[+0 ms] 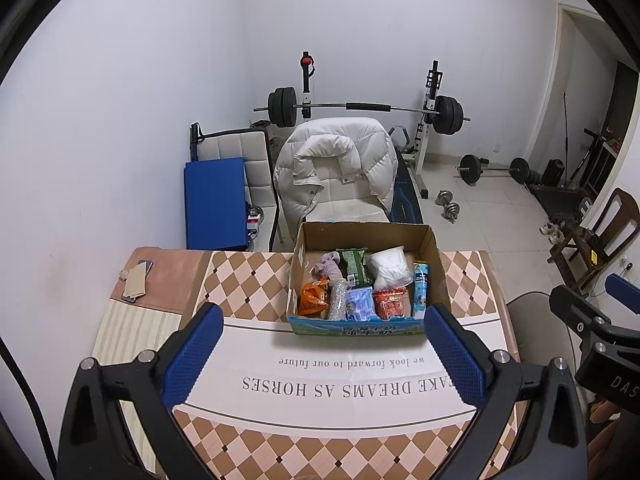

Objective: Organize soft objects

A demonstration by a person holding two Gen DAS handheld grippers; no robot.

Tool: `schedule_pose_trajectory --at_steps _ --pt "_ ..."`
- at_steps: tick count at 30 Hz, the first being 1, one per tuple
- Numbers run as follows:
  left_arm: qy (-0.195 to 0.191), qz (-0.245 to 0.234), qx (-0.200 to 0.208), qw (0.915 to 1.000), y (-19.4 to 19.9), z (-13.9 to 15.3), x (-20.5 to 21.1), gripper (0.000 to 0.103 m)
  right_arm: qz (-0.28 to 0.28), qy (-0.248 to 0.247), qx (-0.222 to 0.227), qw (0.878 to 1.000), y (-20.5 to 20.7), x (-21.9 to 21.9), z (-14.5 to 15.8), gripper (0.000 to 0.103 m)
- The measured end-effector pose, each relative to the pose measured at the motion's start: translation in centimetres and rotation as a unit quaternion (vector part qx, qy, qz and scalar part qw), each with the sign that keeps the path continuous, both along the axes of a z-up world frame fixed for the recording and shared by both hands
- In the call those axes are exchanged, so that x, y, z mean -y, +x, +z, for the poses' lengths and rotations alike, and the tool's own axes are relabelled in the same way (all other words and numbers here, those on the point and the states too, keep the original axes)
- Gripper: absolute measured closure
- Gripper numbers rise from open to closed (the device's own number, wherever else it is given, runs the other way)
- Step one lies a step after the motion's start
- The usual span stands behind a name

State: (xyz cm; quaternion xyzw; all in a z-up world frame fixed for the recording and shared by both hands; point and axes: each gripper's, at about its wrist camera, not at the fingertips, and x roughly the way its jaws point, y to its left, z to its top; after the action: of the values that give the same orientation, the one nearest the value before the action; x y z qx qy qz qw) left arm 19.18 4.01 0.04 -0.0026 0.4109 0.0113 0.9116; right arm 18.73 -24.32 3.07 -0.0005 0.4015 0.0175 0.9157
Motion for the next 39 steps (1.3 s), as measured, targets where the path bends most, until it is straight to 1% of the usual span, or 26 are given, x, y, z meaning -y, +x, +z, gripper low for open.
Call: schedule_pose_trajectory --at_steps 39 --pt "0.001 -0.001 0.003 1.0000 -0.01 0.82 0.08 0.000 -0.006 0.002 0.003 1.000 -0.25 0.19 0.12 0.000"
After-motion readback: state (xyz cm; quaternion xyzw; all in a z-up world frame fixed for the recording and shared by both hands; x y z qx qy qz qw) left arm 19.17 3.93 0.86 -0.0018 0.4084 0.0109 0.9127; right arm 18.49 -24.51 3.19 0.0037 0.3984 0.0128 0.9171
